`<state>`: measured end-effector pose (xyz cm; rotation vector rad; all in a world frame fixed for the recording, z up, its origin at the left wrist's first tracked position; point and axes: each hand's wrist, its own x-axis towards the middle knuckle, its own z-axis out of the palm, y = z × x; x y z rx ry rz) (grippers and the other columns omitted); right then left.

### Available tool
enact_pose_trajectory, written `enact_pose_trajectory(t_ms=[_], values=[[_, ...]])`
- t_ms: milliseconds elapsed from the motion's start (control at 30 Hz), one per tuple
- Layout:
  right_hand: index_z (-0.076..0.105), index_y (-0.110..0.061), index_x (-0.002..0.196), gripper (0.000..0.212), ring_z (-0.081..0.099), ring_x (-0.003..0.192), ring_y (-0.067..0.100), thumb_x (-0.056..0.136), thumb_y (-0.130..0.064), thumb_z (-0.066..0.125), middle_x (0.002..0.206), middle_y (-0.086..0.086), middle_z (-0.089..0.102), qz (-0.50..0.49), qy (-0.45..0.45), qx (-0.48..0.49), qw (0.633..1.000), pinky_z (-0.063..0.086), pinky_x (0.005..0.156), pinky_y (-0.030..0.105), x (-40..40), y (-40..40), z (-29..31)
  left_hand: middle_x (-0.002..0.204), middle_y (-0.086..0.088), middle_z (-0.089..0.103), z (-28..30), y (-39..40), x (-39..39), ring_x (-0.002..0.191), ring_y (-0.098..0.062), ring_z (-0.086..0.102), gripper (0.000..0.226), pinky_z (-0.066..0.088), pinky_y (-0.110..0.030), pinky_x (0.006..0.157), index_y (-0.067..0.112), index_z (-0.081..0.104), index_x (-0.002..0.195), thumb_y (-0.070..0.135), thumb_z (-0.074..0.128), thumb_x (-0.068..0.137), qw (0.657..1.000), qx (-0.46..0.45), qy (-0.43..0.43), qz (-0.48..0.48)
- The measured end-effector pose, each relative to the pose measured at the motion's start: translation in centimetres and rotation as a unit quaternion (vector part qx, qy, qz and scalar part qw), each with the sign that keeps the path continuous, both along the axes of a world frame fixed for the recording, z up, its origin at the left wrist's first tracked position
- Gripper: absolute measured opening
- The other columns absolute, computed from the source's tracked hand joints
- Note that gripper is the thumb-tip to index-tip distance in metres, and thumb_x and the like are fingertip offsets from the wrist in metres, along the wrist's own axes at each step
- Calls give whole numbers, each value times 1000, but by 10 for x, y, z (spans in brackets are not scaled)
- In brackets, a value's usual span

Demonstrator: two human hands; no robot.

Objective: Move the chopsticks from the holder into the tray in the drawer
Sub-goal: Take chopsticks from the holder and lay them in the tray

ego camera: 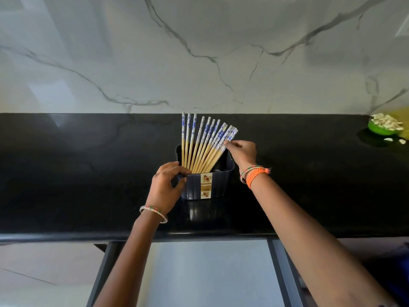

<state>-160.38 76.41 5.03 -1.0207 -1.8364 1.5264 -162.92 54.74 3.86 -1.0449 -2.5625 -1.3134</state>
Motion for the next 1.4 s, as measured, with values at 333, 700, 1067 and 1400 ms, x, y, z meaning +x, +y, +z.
enact_pose_trajectory(t_ms=[333, 700, 1067, 1400], values=[[69, 3, 71, 21, 41, 46, 10, 83, -14, 68, 48, 0, 46, -50, 23, 11, 998, 37, 45, 15, 7, 0, 24, 119, -11, 60, 9, -1, 5, 110, -22, 59, 21, 49, -32, 96, 9, 67, 98, 0, 62, 80, 999, -13, -49, 9], [71, 0, 81, 12, 68, 65, 20, 85, -10, 66, 65, 5, 66, -191, 221, -47, 955, 62, 69, 37, 73, -14, 116, 108, -7, 67, 46, -44, 52, 97, -15, 62, 25, 49, -25, 87, 10, 65, 104, 0, 58, 83, 999, 48, -22, 6], [65, 0, 87, 7, 65, 74, 18, 90, -7, 62, 77, 10, 64, -188, 269, -337, 883, 59, 72, 28, 206, -142, 20, 100, -7, 69, -57, -158, 161, 91, -20, 64, 22, 50, -32, 87, 7, 67, 99, -3, 56, 83, 968, 102, -205, 105], [55, -4, 68, 22, 56, 60, 16, 90, -3, 60, 67, 10, 56, -223, 65, -425, 875, 58, 65, 27, 313, -238, -161, 87, -11, 61, -163, -248, 228, 71, -19, 55, 28, 50, -38, 79, 2, 60, 113, 2, 54, 85, 893, -10, -421, 156]])
